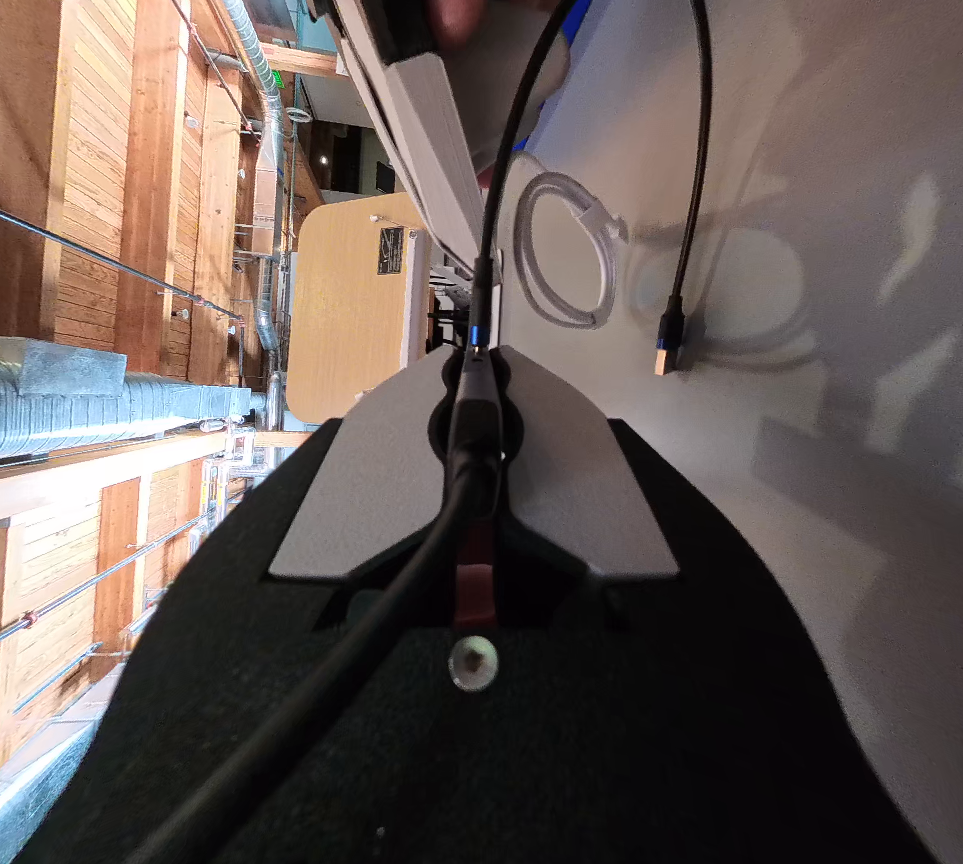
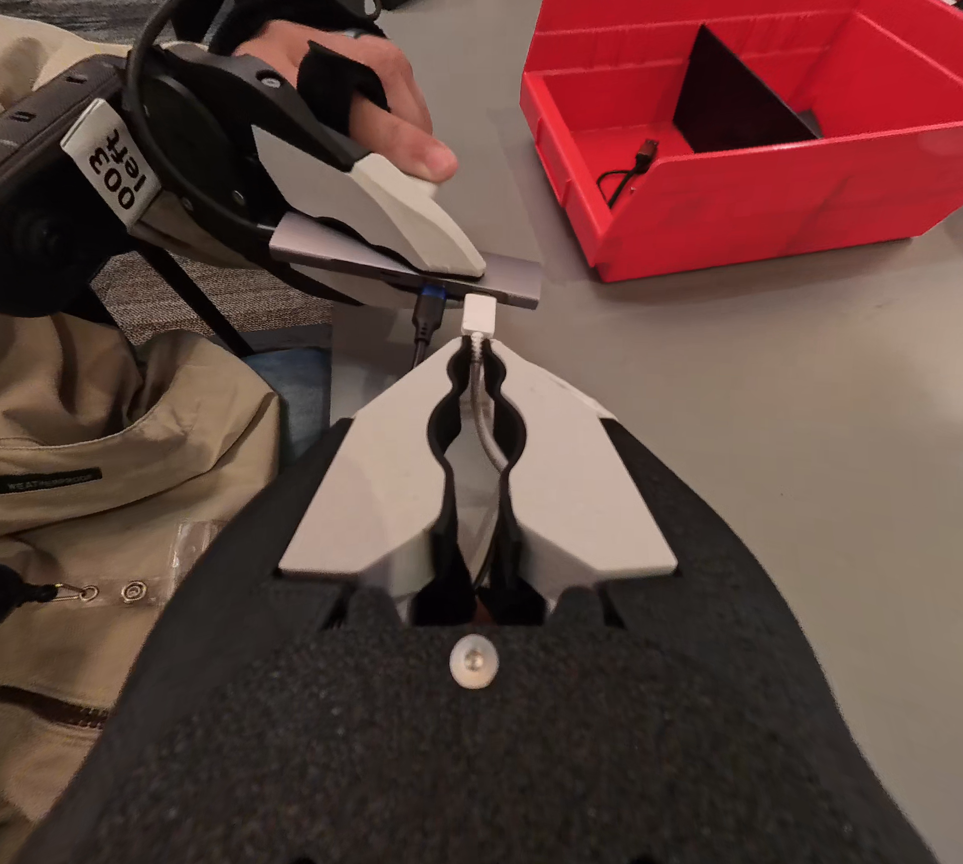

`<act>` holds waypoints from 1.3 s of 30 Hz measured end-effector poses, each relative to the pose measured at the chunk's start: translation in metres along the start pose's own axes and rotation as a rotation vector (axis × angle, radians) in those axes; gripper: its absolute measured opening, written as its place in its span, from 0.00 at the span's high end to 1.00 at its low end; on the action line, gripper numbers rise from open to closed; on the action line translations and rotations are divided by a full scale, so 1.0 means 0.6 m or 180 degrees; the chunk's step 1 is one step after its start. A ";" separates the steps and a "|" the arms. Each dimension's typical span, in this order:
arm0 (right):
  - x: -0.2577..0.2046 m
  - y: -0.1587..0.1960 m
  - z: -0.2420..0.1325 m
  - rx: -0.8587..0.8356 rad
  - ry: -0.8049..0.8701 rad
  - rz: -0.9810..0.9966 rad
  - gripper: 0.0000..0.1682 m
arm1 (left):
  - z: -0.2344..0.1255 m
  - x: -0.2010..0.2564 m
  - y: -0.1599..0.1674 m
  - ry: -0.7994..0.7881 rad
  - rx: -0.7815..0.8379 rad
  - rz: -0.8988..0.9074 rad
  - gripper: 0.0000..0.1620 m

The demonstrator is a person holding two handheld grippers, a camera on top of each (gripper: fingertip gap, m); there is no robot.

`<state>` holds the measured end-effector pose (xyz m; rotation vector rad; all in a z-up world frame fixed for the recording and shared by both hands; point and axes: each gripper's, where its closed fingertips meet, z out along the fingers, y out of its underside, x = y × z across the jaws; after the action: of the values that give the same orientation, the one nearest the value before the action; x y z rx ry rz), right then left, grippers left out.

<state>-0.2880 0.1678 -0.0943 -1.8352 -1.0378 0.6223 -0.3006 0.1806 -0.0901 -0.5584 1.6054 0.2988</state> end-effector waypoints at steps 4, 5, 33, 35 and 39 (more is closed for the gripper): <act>-0.001 -0.002 -0.001 -0.0008 -0.0008 -0.0007 0.99 | -0.003 -0.006 -0.010 -0.0054 0.0109 -0.0095 0.95; -0.001 0.000 0.000 -0.0026 -0.0017 -0.0027 0.99 | -0.004 -0.004 -0.013 -0.0044 0.0138 -0.0076 0.95; -0.011 0.016 -0.009 0.0129 -0.0566 0.0091 0.99 | 0.000 0.012 -0.031 0.0202 0.0577 -0.0850 0.94; -0.011 0.013 -0.011 0.0242 -0.0703 0.0192 0.99 | -0.001 0.007 -0.036 0.0163 0.0617 -0.0897 0.94; -0.010 0.010 -0.014 0.0344 -0.0836 0.0301 0.99 | 0.000 0.003 -0.037 0.0170 0.0634 -0.0941 0.94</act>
<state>-0.2824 0.1572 -0.0957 -1.7468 -1.0682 0.9782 -0.2888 0.1615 -0.0889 -0.6434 1.5574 -0.0964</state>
